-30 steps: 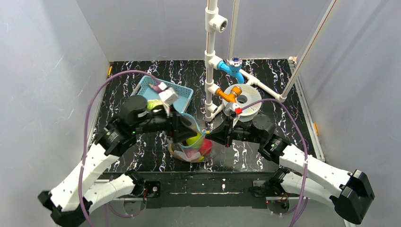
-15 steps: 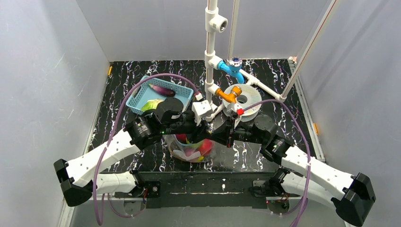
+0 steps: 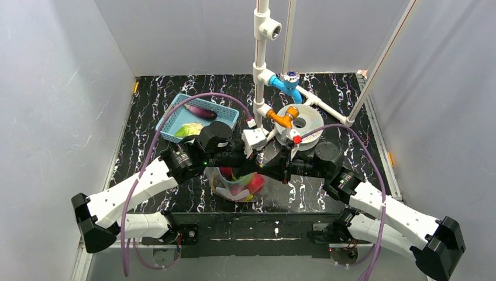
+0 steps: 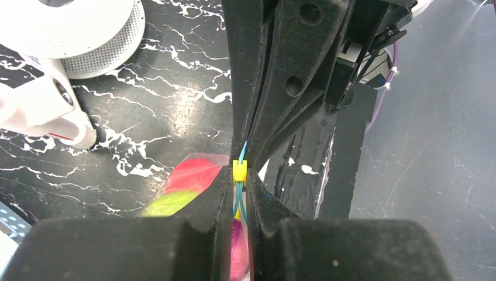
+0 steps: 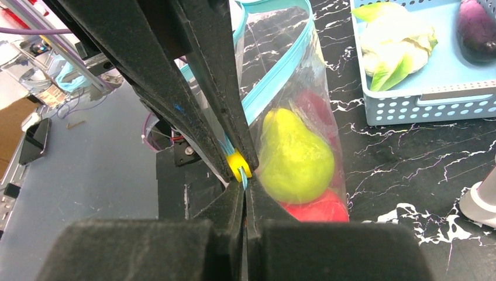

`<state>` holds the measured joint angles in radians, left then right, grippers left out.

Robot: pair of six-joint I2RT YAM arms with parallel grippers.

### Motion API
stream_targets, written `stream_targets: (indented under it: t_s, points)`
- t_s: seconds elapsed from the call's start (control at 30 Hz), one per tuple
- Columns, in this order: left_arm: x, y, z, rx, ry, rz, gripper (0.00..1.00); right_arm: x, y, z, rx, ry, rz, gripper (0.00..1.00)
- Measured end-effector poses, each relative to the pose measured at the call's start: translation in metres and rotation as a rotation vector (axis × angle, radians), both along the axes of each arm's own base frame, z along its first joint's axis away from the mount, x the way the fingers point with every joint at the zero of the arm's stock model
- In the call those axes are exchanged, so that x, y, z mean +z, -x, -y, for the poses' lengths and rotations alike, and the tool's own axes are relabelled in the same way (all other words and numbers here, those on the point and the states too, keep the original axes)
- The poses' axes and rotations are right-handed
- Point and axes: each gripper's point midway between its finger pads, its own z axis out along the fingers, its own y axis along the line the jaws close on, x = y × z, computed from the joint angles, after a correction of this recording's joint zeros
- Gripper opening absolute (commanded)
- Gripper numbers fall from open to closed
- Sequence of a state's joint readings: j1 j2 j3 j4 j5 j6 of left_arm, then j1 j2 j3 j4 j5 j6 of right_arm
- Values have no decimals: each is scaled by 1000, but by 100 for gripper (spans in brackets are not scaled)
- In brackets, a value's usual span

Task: Place the food in the zip-top bag and seal the zipper
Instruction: Zip the zipper food storage bag at the center of the board.

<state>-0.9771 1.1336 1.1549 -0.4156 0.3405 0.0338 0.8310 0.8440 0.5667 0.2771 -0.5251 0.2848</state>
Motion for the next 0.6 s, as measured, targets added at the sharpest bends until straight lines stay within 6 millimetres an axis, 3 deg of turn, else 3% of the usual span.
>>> stream_targets:
  t_s: [0.33, 0.6]
  points:
    - [3, -8, -4, 47, 5, 37, 0, 4, -9, 6, -92, -45, -7, 1]
    - [11, -5, -26, 103, 32, 57, 0, 15, -13, 8, -143, -96, -28, 1]
